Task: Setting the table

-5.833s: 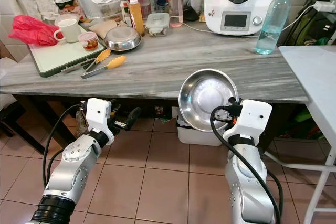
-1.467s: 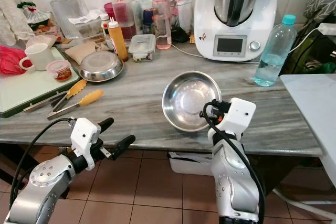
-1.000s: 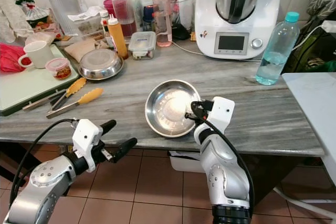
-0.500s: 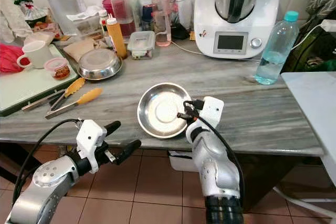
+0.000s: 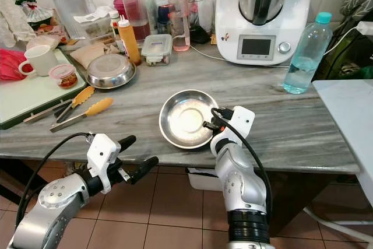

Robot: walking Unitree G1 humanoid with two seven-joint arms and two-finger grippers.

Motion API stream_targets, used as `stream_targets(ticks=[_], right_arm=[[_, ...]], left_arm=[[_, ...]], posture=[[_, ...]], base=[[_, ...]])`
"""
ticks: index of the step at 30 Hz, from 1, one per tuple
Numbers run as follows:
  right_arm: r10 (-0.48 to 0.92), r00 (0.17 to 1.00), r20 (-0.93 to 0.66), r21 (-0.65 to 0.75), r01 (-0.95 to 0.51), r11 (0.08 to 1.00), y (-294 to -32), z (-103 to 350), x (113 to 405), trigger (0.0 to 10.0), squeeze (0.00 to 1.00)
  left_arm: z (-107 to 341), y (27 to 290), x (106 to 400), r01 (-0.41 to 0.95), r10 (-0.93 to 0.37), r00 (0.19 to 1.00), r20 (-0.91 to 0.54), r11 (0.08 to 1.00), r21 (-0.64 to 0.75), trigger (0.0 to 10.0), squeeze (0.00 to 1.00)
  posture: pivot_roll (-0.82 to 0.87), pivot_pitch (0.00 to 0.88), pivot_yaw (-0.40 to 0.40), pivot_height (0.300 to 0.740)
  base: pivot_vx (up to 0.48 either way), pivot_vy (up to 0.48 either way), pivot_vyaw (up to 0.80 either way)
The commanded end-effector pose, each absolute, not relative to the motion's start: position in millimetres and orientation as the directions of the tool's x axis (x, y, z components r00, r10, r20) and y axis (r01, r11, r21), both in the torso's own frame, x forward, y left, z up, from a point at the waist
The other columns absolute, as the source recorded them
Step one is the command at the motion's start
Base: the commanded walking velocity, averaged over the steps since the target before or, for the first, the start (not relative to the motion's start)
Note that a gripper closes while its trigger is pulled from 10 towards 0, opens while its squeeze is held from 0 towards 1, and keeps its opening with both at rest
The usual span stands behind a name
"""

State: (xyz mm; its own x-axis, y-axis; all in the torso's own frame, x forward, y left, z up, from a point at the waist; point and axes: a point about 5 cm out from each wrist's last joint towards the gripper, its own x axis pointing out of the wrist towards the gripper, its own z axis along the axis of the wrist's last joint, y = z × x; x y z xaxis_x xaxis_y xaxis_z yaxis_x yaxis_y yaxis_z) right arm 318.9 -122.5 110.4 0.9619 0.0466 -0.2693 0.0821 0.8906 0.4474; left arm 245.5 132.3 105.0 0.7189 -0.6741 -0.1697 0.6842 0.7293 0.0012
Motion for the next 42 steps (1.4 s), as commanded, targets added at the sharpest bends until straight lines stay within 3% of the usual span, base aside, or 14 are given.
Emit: stream_targets(ticks=[1, 6, 7, 8, 13, 19, 21, 22, 23, 24, 35, 42], right_arm=[[0.049, 0.948, -0.314, 0.457, 0.105, 0.883, -120, 104, 320, 10.0, 0.0], [0.065, 0.938, -0.341, 0.475, 0.112, 0.873, -117, 101, 321, 10.0, 0.0], [0.07, 0.936, -0.344, 0.483, 0.112, 0.868, -116, 101, 321, 10.0, 0.09], [0.076, 0.931, -0.358, 0.485, 0.116, 0.867, -114, 100, 322, 10.0, 0.1], [0.119, 0.915, -0.386, 0.513, 0.106, 0.852, -105, 101, 325, 10.0, 0.06], [0.118, 0.901, -0.418, 0.51, 0.126, 0.851, -102, 103, 328, 10.0, 0.11], [0.113, 0.897, -0.427, 0.513, 0.138, 0.847, -102, 103, 329, 10.0, 0.49], [0.1, 0.895, -0.435, 0.506, 0.152, 0.849, -104, 103, 330, 10.0, 0.87], [0.09, 0.892, -0.443, 0.496, 0.16, 0.854, -105, 103, 330, 10.0, 0.88], [0.086, 0.89, -0.447, 0.49, 0.163, 0.856, -106, 104, 330, 10.0, 1.0], [0.08, 0.9, -0.429, 0.455, 0.139, 0.88, -109, 108, 333, 10.0, 1.0], [0.08, 0.947, -0.312, 0.308, 0.021, 0.951, -102, 125, 336, 10.0, 1.0]], left_arm=[[109, 130, 245, 0.694, -0.682, 0.712, -0.168, 0.72, 0.013, 10.0, 0.0], [107, 128, 245, 0.694, -0.683, 0.709, -0.175, 0.719, 0.003, 10.0, 0.0], [106, 128, 245, 0.692, -0.681, 0.711, -0.175, 0.722, 0.004, 10.0, 0.0], [106, 128, 246, 0.691, -0.68, 0.712, -0.175, 0.723, 0.006, 10.0, 0.0], [105, 127, 247, 0.691, -0.679, 0.712, -0.178, 0.723, 0.01, 10.0, 0.0], [104, 127, 248, 0.69, -0.677, 0.713, -0.183, 0.723, 0.012, 10.0, 0.0], [103, 127, 248, 0.689, -0.676, 0.714, -0.184, 0.724, 0.012, 10.0, 0.0], [103, 127, 249, 0.689, -0.676, 0.714, -0.183, 0.725, 0.012, 10.0, 0.0], [102, 126, 249, 0.689, -0.676, 0.714, -0.183, 0.724, 0.011, 10.0, 0.0], [102, 126, 249, 0.69, -0.677, 0.713, -0.182, 0.724, 0.01, 10.0, 0.0], [101, 127, 248, 0.694, -0.68, 0.709, -0.188, 0.72, 0.013, 10.0, 0.0], [100, 127, 247, 0.696, -0.681, 0.705, -0.198, 0.718, 0.012, 10.0, 0.0]], posture=[[-0.07, 0.026, 0.079, 0.74], [-0.07, 0.021, 0.08, 0.74], [-0.07, 0.021, 0.08, 0.74], [-0.07, 0.02, 0.079, 0.74], [-0.07, 0.019, 0.08, 0.74], [-0.08, 0.019, 0.078, 0.74], [-0.08, 0.019, 0.077, 0.74], [-0.08, 0.018, 0.077, 0.74], [-0.08, 0.018, 0.077, 0.74], [-0.08, 0.017, 0.077, 0.74], [-0.07, 0.018, 0.08, 0.74], [-0.07, 0.016, 0.081, 0.74]], base=[[0.0, 0.0, 0.0], [0.0, 0.0, 0.0], [0.0, 0.0, 0.0], [0.0, 0.0, 0.0], [0.0, 0.0, 0.0], [0.0, 0.0, 0.0], [0.0, 0.0, 0.0], [0.0, 0.0, 0.0], [0.0, 0.0, 0.0], [0.0, 0.0, 0.0], [0.0, 0.0, 0.0], [0.0, 0.0, 0.0]])
